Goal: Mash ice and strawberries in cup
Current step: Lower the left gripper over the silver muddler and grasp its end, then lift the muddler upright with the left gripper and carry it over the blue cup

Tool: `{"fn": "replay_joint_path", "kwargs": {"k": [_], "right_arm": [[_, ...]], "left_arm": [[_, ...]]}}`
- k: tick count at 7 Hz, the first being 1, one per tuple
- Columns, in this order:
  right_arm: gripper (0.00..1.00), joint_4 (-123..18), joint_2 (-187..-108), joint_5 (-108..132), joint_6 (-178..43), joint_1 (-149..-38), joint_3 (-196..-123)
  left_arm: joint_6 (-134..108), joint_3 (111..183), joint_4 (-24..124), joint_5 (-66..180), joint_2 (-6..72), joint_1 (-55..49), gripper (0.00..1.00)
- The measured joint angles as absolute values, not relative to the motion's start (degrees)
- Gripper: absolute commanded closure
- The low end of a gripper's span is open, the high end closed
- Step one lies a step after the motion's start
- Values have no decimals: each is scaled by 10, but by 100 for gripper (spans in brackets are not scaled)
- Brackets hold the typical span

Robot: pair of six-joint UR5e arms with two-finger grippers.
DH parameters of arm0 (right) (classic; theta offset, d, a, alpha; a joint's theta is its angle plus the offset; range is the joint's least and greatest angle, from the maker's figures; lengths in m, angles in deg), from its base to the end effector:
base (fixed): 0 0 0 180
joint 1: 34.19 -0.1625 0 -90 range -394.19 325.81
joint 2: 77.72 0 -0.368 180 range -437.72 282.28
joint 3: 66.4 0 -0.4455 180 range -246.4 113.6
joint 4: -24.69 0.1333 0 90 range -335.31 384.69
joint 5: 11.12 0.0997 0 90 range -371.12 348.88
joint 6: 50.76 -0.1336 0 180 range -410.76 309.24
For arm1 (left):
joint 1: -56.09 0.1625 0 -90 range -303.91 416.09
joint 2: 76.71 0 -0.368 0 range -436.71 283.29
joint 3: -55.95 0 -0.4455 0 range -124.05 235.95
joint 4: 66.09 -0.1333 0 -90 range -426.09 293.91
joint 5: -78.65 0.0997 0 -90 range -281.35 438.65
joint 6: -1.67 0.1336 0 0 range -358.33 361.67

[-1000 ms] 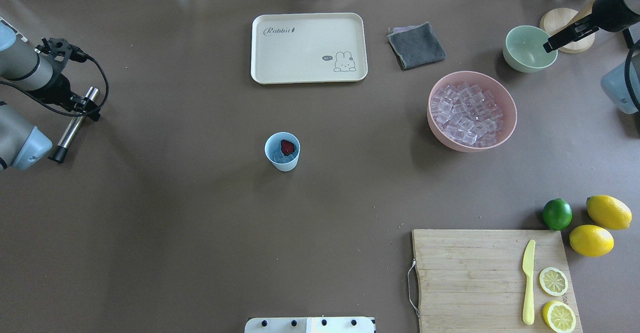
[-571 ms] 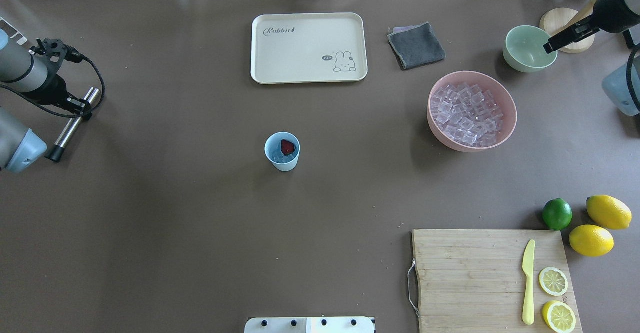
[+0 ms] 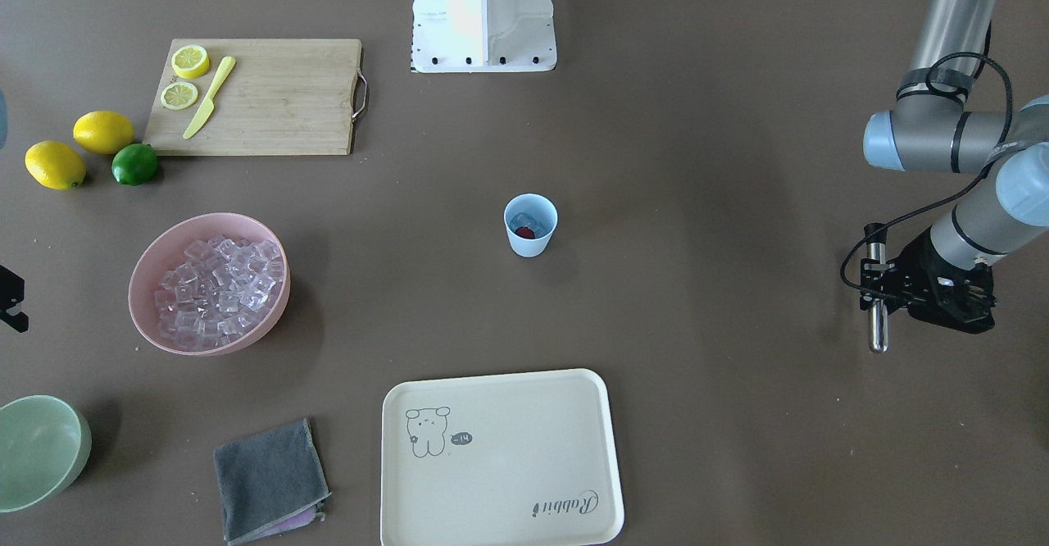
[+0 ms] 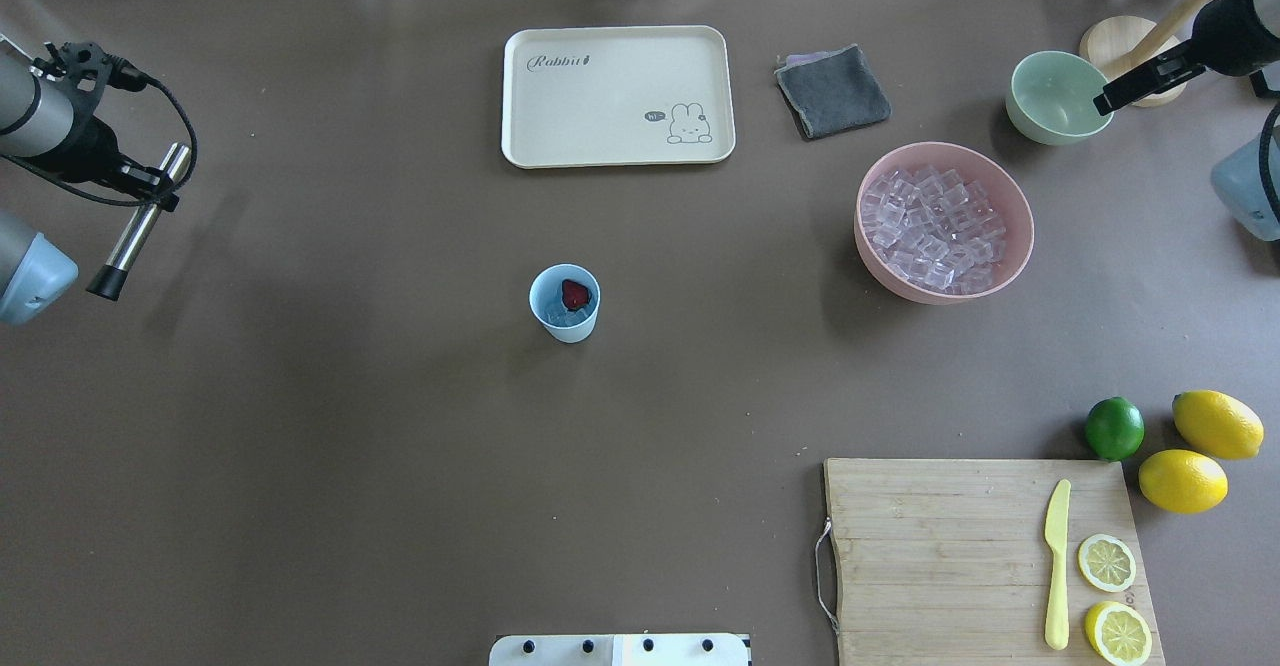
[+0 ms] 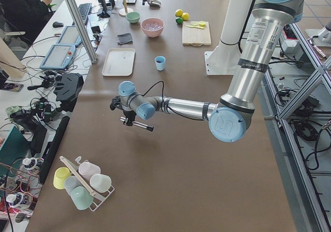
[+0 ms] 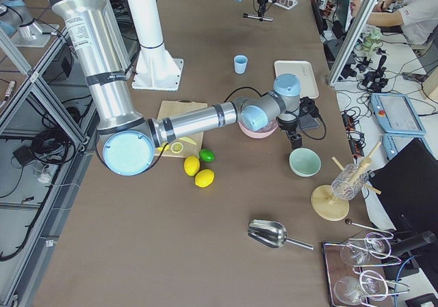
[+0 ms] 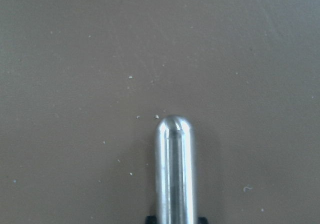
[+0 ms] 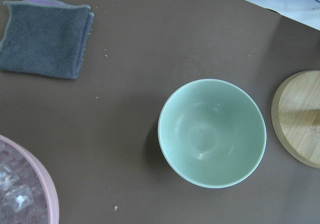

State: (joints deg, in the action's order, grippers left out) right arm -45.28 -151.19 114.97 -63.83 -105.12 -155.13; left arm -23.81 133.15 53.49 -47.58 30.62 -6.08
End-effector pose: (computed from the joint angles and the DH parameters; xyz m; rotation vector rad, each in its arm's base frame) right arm -0.1700 -0.6589 0.4286 0.4040 -0.7521 -0.2922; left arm 0.2772 -0.6415 0.5119 0.2390 0.8067 0.2267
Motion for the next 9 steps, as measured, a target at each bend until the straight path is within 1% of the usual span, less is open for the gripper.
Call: {"fn": "replay_joint_path", "kwargs": {"k": [2, 3, 4, 6, 8, 9], "right_arm": [[1, -453, -1511, 1151, -638, -1051, -1556], [1, -453, -1507, 1154, -638, -1048, -1561], [1, -454, -1504, 1158, -639, -1043, -1566], [1, -455, -1502, 1171, -639, -1042, -1567], [1, -460, -1506, 1179, -644, -1046, -1560], [1, -461, -1510, 1182, -647, -1046, -1547]], "left_arm": [[-369, 1355, 537, -473, 371, -74, 100], [-420, 1380, 540, -426, 395, -65, 100], [-479, 1422, 541, -347, 411, -39, 100], [-589, 1514, 536, -143, 421, 61, 100], [-661, 1556, 548, 63, 427, 183, 100], [-676, 1578, 548, 122, 429, 213, 100]]}}
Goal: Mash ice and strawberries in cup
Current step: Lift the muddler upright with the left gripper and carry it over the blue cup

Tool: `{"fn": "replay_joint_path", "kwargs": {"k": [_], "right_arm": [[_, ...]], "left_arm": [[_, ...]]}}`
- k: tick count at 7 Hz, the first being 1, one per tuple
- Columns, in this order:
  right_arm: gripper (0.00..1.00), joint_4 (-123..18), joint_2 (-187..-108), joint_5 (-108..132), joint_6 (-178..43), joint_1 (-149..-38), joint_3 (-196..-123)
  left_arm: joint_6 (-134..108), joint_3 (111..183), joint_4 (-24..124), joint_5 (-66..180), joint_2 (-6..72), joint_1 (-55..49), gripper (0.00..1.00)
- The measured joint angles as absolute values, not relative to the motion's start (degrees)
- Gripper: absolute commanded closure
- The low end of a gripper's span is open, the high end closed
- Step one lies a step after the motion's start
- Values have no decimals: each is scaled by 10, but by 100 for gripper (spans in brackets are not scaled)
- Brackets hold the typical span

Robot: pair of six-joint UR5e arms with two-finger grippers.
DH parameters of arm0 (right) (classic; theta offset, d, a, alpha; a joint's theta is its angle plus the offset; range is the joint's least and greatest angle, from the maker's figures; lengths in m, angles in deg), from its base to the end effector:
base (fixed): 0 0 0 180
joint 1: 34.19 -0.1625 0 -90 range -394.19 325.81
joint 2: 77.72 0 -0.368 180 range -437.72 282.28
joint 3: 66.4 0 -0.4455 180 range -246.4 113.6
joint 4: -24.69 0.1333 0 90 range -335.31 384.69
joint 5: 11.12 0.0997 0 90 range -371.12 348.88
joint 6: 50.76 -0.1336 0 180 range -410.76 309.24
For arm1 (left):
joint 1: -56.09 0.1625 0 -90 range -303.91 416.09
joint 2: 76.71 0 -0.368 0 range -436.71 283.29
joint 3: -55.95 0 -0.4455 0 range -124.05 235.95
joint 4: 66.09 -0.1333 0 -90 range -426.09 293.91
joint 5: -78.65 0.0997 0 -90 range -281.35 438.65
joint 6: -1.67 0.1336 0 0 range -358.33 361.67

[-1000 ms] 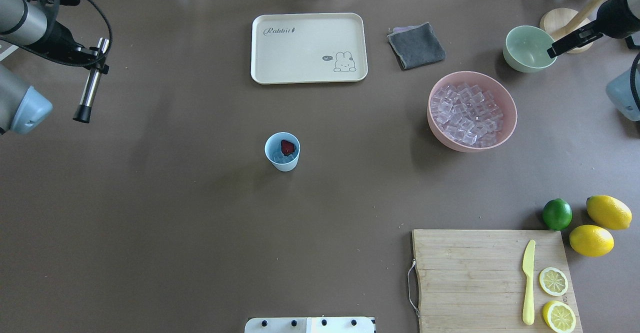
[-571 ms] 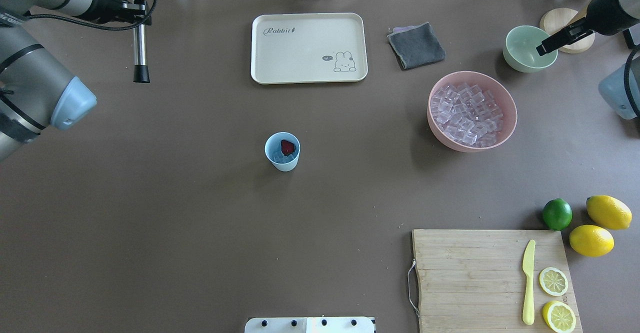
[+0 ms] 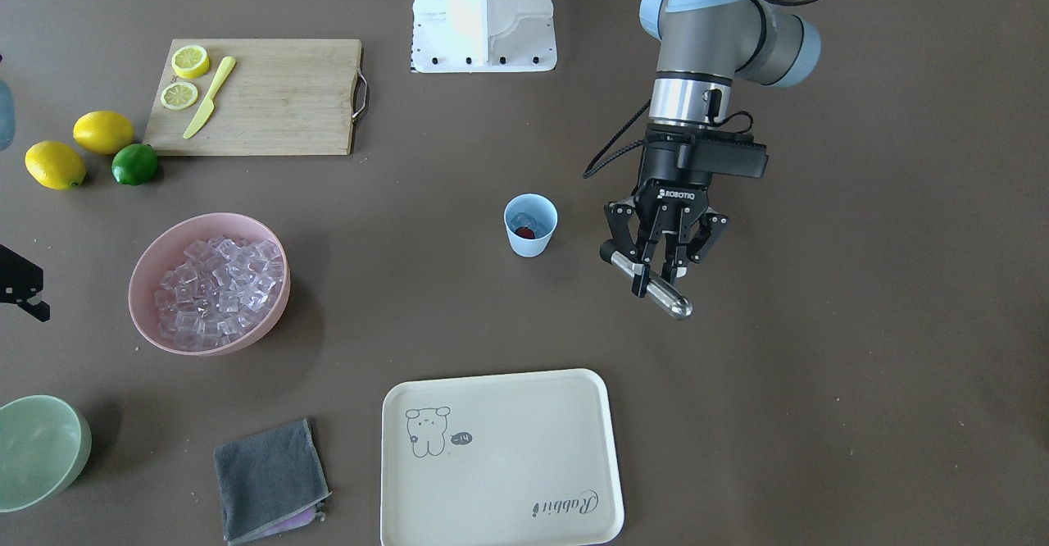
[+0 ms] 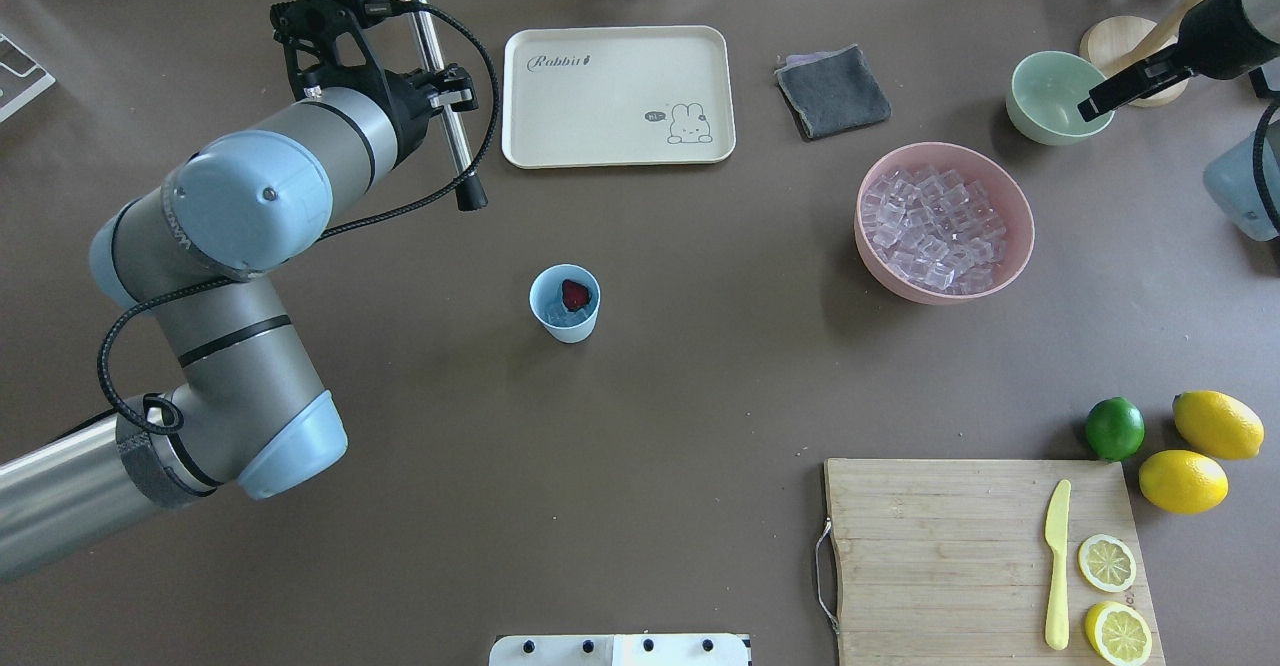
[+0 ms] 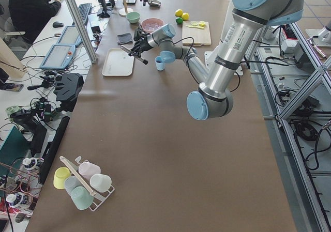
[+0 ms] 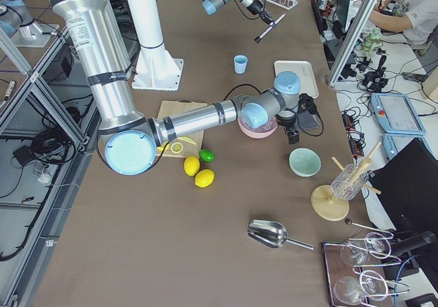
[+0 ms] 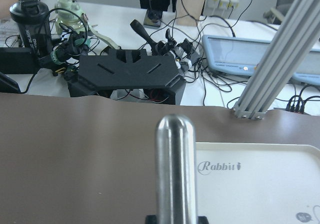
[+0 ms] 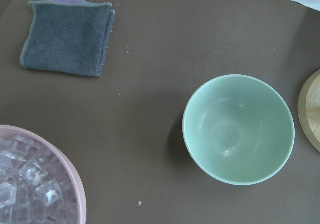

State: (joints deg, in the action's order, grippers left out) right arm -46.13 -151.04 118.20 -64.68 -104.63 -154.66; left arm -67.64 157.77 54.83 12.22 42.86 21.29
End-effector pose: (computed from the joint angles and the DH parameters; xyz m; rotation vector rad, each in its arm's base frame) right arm -0.1807 -0.6538 0.4298 0.3565 -0.8037 -0.2963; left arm 0.4377 -0.5316 0.1302 0.8999 0.9423 -0.4700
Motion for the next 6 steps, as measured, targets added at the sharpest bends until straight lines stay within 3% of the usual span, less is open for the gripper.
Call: {"fn": "replay_joint_path", "kwargs": {"k": [6], "right_arm": [[1, -480, -1531, 1248, -603, -1188, -1450]], "left_arm": [[-645, 1589, 548, 182, 456, 265, 100]]}}
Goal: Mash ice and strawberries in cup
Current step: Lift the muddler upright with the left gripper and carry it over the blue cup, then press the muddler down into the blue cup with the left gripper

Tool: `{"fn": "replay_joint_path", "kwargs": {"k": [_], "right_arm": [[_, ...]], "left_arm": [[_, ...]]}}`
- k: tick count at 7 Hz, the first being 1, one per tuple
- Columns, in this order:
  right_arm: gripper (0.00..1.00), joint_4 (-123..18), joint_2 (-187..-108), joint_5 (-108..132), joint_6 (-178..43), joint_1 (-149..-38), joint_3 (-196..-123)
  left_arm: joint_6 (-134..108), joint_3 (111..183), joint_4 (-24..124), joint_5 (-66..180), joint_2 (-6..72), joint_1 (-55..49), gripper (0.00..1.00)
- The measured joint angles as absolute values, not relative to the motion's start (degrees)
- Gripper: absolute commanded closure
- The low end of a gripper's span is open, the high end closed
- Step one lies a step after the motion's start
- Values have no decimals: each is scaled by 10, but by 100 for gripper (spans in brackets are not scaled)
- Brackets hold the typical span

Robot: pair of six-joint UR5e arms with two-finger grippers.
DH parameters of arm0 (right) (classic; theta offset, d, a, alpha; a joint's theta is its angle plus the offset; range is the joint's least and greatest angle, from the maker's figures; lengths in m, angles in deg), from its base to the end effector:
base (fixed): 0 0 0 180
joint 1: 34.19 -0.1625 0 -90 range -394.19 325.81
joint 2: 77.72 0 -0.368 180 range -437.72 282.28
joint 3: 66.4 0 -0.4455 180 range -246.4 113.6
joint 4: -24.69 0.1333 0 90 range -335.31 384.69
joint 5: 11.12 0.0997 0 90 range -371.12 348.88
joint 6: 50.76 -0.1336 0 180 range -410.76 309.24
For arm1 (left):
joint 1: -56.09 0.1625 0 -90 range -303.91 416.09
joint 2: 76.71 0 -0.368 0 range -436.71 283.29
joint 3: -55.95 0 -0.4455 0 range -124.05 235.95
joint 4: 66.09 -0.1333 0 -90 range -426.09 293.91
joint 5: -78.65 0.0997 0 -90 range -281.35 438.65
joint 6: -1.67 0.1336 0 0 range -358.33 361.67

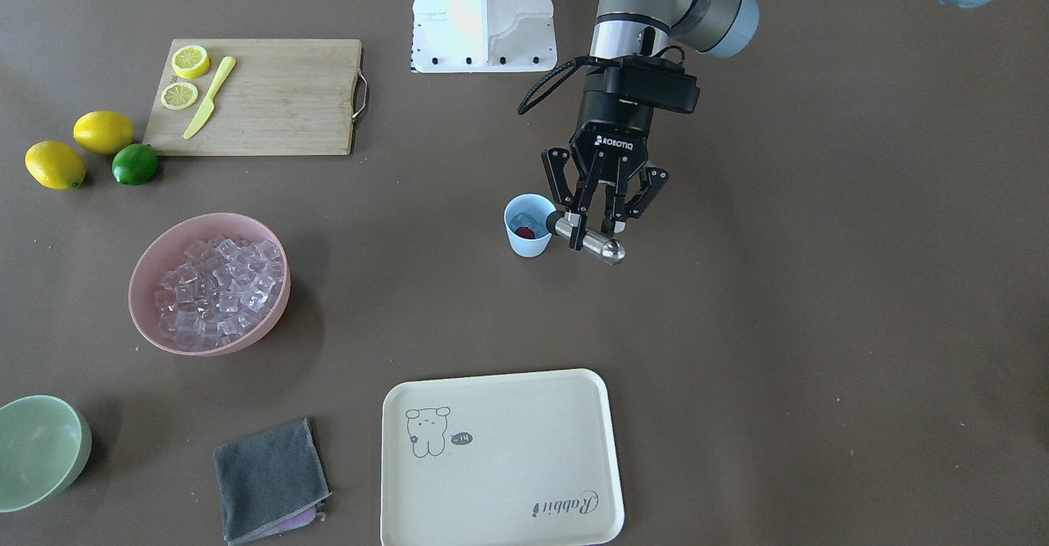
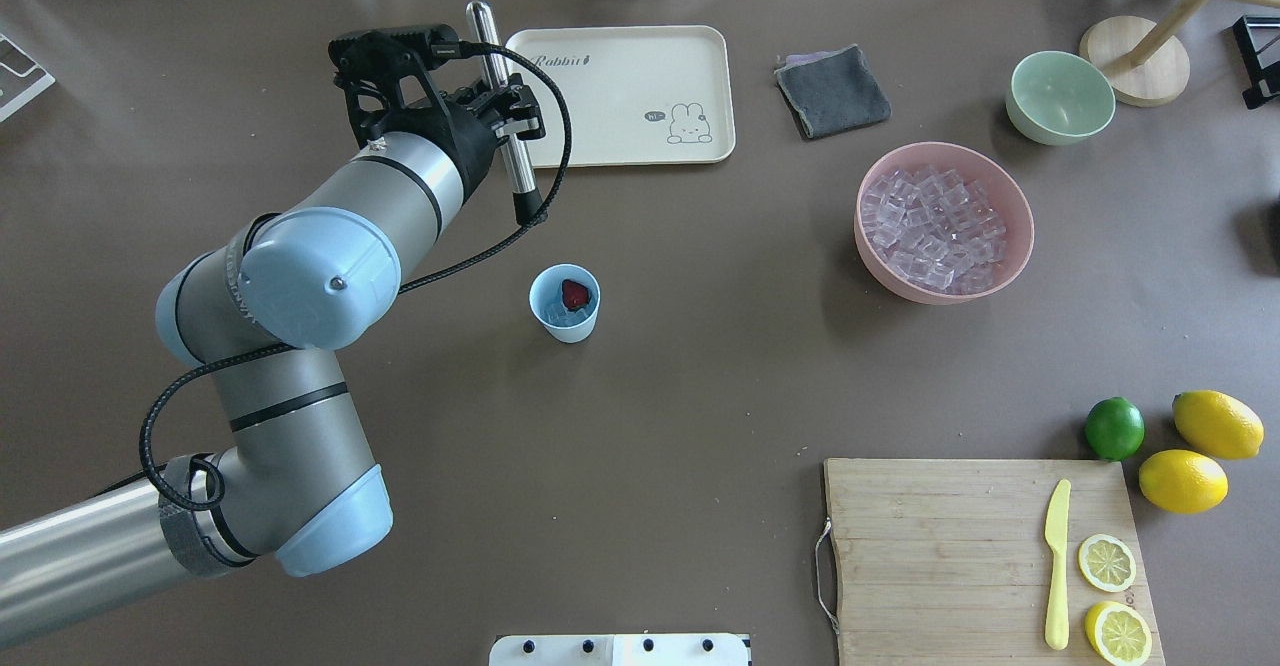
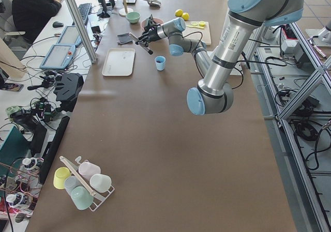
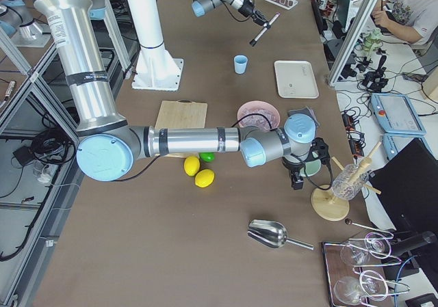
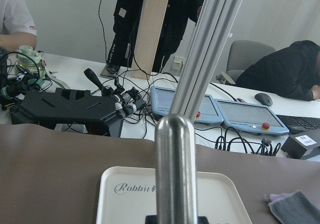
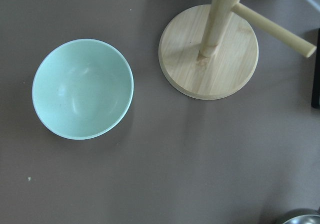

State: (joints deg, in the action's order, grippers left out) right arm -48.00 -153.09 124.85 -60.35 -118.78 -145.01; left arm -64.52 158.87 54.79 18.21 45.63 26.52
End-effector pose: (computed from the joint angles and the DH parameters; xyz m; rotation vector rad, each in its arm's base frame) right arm -0.0255 -0.6642 0.5453 0.2325 -0.8304 -0.0755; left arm 0.4646 -0.4926 0.0880 0.9765 0.9661 -0.4265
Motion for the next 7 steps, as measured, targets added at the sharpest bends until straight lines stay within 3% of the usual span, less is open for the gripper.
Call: {"fn": "replay_joint_path", "kwargs": {"k": [7], "right_arm": [[1, -624, -1609, 1261, -600, -1218, -1635]], "left_arm": [[-641, 1587, 548, 274, 454, 361, 100]]}}
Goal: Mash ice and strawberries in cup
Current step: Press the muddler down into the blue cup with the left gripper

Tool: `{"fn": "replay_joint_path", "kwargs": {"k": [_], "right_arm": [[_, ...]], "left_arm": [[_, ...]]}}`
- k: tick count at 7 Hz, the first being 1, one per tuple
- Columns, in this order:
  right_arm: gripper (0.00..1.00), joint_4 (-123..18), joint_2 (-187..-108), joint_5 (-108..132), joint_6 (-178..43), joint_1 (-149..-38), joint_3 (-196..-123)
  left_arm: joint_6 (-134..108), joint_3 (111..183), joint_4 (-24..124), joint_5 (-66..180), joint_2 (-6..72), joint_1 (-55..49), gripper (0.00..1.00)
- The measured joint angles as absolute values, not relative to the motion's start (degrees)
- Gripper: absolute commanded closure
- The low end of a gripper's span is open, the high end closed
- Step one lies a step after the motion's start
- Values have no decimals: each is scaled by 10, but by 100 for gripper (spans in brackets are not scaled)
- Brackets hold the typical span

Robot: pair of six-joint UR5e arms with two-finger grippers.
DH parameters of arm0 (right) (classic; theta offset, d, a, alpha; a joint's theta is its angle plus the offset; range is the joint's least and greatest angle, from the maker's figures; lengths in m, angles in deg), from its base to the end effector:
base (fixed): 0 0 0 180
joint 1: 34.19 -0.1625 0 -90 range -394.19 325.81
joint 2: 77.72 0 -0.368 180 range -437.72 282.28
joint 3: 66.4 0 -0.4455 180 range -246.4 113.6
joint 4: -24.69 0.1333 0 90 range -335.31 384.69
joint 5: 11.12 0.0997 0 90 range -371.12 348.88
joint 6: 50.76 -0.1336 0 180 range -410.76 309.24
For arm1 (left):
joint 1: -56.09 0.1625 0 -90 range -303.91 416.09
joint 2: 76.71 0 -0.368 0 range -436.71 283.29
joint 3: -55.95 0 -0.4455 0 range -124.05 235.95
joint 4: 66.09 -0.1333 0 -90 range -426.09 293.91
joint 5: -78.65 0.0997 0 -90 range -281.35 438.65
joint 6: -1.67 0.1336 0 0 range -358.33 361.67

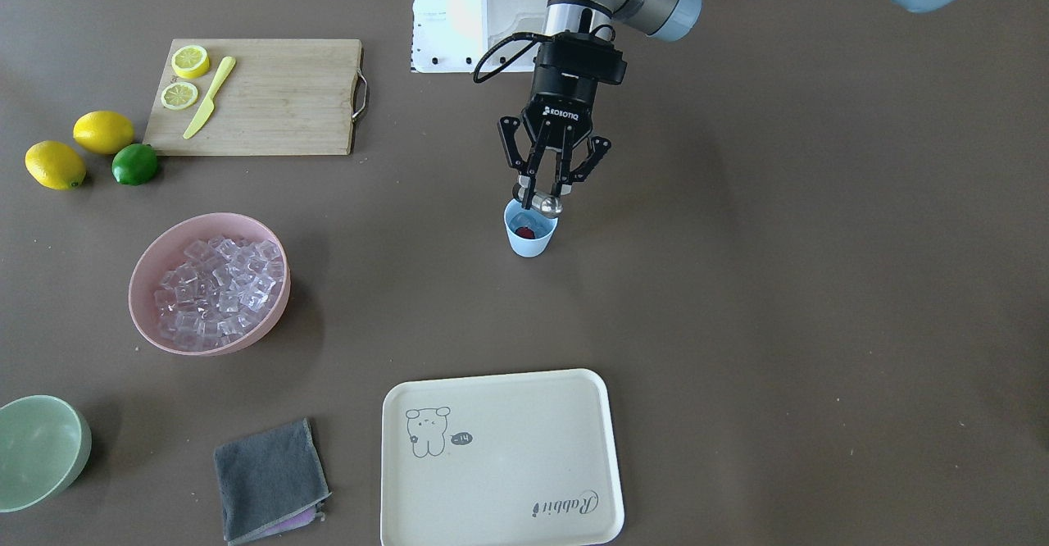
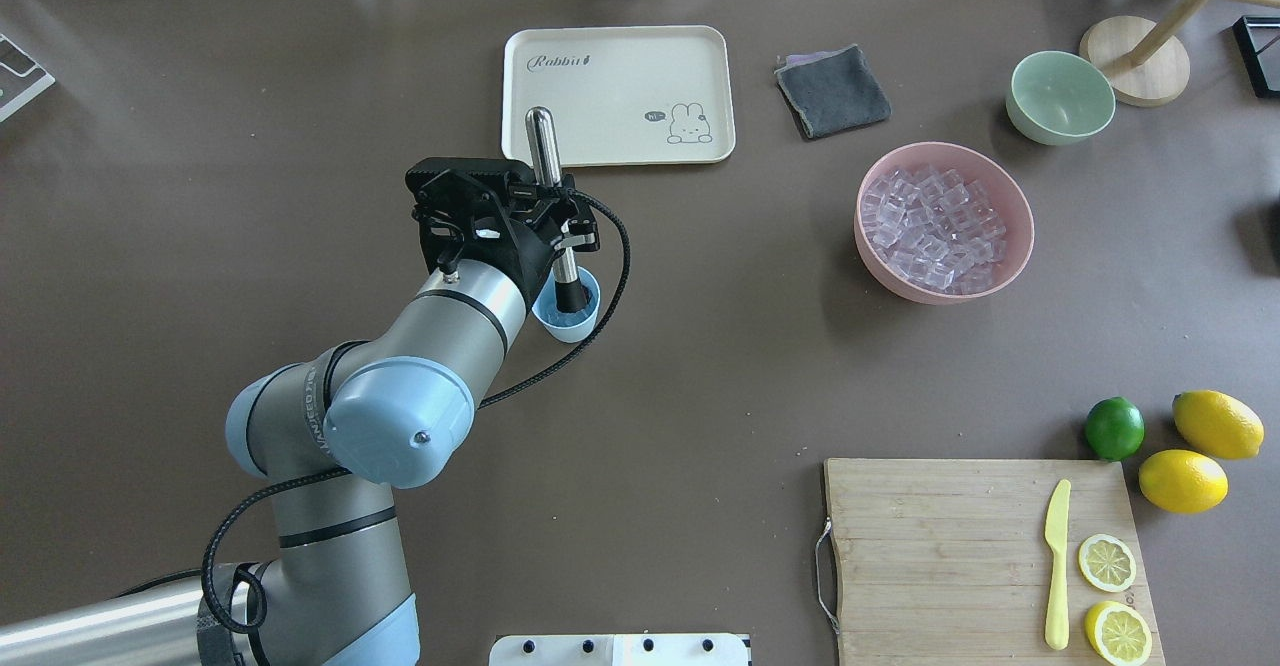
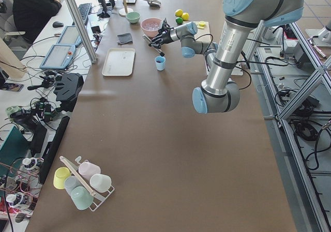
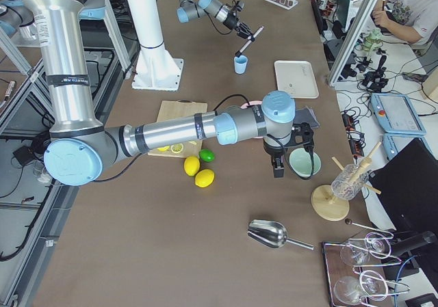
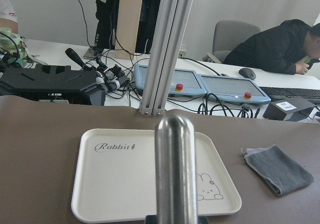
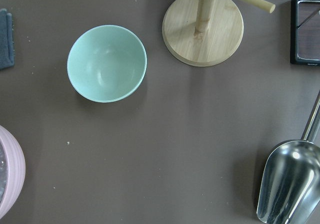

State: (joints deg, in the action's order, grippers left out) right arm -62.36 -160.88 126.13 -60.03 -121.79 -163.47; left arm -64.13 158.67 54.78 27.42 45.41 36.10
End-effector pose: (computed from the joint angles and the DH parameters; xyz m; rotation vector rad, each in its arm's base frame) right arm 0.0101 -0.5989 0.4787 0.1926 -0.8420 -0.0090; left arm 0.5246 -0.4217 0.0891 1.0058 0.9561 -0.3848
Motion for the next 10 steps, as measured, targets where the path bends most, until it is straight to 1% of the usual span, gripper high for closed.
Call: {"fn": "replay_joint_path", "kwargs": {"k": [7, 10], "right_arm": [[1, -625, -1624, 1252, -576, -1217, -1630], [1, -625, -1626, 1252, -575, -1217, -1630]], "left_arm": [[-638, 1541, 559, 284, 458, 370, 100], [-578, 1568, 563, 258, 479, 340, 100]]}}
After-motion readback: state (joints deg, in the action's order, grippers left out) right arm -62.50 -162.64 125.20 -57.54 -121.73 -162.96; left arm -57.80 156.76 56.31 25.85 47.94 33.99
